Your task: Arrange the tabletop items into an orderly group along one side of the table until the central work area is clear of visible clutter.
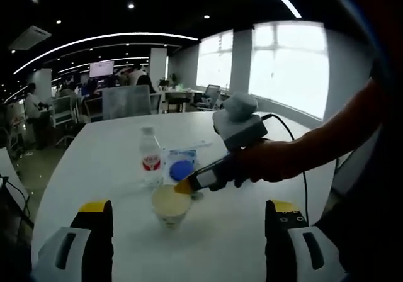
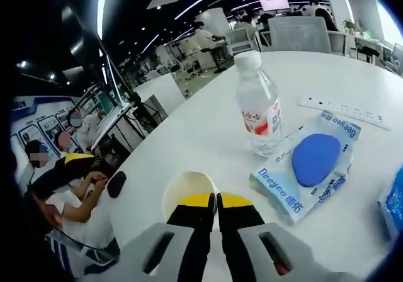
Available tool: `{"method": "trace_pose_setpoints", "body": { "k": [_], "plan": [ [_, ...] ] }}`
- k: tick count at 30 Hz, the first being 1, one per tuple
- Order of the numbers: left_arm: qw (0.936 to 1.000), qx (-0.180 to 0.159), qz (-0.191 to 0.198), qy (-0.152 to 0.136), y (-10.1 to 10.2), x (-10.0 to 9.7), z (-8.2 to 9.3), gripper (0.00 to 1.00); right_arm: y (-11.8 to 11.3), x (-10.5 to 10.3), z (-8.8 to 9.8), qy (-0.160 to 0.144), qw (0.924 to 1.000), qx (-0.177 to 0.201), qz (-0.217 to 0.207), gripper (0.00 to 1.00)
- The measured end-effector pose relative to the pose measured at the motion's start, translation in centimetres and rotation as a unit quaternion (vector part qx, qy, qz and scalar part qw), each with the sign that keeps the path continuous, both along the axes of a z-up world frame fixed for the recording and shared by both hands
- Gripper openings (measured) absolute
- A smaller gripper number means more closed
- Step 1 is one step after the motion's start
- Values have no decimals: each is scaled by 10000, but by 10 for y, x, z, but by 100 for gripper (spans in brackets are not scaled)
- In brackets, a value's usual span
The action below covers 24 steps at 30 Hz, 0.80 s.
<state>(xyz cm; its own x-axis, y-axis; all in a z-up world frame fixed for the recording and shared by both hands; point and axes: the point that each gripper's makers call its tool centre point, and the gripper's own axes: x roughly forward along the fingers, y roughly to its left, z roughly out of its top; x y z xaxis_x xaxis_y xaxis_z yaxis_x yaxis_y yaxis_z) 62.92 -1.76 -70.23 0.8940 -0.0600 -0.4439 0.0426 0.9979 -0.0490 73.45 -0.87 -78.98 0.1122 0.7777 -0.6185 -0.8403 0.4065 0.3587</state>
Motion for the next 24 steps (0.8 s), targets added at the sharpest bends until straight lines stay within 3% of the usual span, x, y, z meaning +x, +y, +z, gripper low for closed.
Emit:
{"method": "trace_pose_setpoints", "body": {
  "k": [12,24],
  "plan": [
    [9999,-70,-52,84,-4,-5,-5,99,-6,0,-3,-28,10000,-37,-72,1],
    [9999,-90,-118,25,-10,1,-1,99,-8,8,5,-198,9996,166,-138,19]
  ]
}}
